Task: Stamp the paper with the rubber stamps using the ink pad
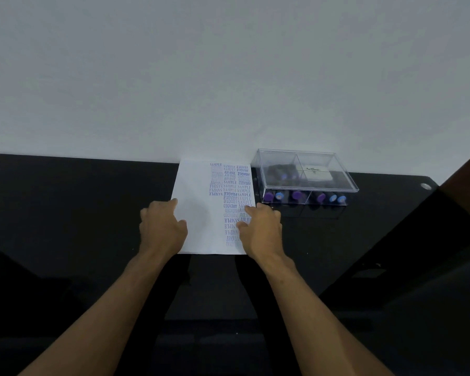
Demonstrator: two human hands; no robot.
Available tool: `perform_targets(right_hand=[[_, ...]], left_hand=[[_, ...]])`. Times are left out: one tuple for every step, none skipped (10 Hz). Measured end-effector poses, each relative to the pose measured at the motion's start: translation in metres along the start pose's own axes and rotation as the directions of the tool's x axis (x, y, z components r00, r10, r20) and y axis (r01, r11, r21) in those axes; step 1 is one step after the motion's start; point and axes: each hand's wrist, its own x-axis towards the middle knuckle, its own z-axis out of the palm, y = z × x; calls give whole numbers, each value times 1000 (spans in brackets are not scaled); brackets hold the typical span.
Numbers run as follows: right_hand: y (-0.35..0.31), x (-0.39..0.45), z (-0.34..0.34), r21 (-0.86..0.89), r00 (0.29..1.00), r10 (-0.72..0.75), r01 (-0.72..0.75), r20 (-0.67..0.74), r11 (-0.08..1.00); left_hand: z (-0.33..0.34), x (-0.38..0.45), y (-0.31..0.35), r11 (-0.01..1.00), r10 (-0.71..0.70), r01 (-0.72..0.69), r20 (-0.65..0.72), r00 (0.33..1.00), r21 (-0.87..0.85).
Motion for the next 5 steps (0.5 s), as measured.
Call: perform_targets(right_hand=[[-2,-4,-1,-114,998,-56,59,34,992],[-4,-8,2,-194,992,-104,117,77,974],[-3,-12,0,-194,985,-105,131,137,972],[-1,-20,-5,-218,982,-132,160,138,963],[0,-39,-16,-246,978,-146,179,146,952]], left_hand=[[4,2,-7,999,37,-39,41,998,32],[3,2,-10,990,78,-85,67,995,109],[-8,-8,-4,977,93,-115,129,987,179],[-22,-21,-4,946,150,-189,162,975,262],[-37,-42,-11,917,225,-262,151,963,302]])
